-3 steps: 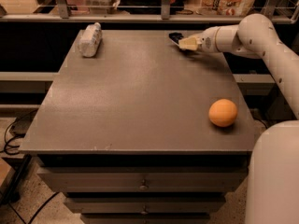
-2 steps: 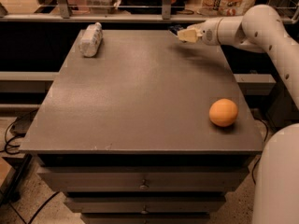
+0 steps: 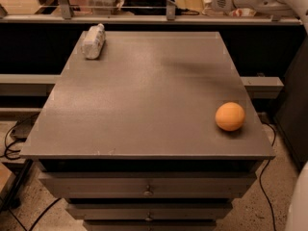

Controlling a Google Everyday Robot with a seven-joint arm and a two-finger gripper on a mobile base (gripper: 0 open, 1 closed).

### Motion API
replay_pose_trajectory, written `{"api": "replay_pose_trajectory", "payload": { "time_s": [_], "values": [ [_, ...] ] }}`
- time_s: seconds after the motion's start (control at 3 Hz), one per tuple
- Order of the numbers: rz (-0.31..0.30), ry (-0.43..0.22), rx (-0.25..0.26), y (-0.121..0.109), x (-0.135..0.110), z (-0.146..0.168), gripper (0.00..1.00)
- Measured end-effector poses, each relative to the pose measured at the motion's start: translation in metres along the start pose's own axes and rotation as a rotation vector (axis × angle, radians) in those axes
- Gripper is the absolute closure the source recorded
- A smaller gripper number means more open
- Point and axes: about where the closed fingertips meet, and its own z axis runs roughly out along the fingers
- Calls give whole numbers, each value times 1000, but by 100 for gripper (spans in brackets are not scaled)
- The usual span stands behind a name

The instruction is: Pick rxbar blueberry

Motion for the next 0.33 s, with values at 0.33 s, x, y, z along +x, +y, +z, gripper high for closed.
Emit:
{"api": "replay_pose_trajectory", "payload": {
  "time_s": [0.33],
  "values": [
    [23,4,2,-1,8,6,100]
  ]
}}
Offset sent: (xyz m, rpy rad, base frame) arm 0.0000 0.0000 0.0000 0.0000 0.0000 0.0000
